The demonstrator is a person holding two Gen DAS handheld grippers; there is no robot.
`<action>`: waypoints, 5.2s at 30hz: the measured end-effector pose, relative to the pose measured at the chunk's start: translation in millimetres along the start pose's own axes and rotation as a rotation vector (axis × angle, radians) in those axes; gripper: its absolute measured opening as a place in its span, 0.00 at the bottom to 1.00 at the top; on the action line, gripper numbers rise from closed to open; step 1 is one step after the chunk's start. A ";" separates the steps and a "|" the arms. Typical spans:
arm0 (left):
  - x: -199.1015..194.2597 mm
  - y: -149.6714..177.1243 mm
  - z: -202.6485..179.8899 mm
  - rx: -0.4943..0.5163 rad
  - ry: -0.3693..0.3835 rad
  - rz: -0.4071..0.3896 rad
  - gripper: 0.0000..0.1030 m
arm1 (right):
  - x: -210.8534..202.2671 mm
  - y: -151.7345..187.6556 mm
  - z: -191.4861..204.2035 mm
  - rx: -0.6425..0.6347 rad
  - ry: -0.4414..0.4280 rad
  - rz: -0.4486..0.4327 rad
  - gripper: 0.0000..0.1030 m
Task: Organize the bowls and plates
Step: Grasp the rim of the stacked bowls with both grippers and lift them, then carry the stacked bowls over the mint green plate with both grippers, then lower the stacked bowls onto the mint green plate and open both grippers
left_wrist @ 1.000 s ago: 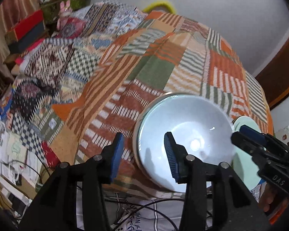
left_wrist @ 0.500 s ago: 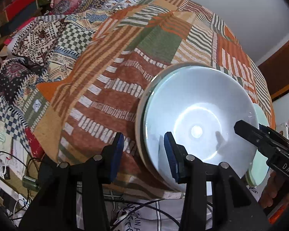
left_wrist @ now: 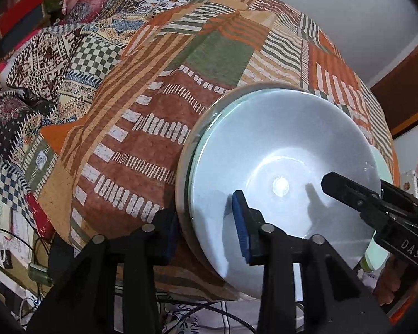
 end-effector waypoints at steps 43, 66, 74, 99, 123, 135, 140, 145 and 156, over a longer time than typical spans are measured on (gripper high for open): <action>-87.9 -5.0 -38.0 0.019 0.002 -0.211 0.34 | -63.7 -10.8 12.4 0.013 0.006 -0.128 0.32; -133.2 5.7 -120.6 0.150 0.059 -0.301 0.34 | -140.1 10.0 -22.9 0.091 0.019 -0.293 0.32; -131.2 10.0 -152.3 0.201 0.095 -0.296 0.34 | -160.9 23.2 -45.1 0.132 0.053 -0.324 0.32; -89.8 19.2 -219.7 0.325 0.144 -0.188 0.34 | -186.9 54.6 -98.5 0.255 0.150 -0.336 0.32; -34.9 20.8 -214.4 0.312 0.093 -0.049 0.34 | -151.4 66.3 -117.1 0.313 0.129 -0.227 0.32; -13.6 20.2 -214.5 0.309 0.080 -0.003 0.34 | -140.8 69.5 -121.0 0.330 0.128 -0.188 0.32; -2.7 20.9 -215.7 0.311 0.080 0.022 0.34 | -137.6 70.4 -125.6 0.339 0.135 -0.178 0.32; -0.2 18.7 -218.2 0.324 0.081 0.014 0.34 | -135.3 71.1 -133.3 0.362 0.118 -0.170 0.32; 1.5 17.5 -219.7 0.336 0.079 0.025 0.34 | -128.7 69.9 -129.1 0.338 0.114 -0.171 0.42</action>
Point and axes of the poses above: each gripper's, at about its wrist camera, not at the fingertips, and x roughly the way its jaws point, z to its left, y to its underside, the point moved 2 cm from there along x, roughly the way its jaws point, and after that the axes turned 2 degrees about y, right-handed, at the moved point
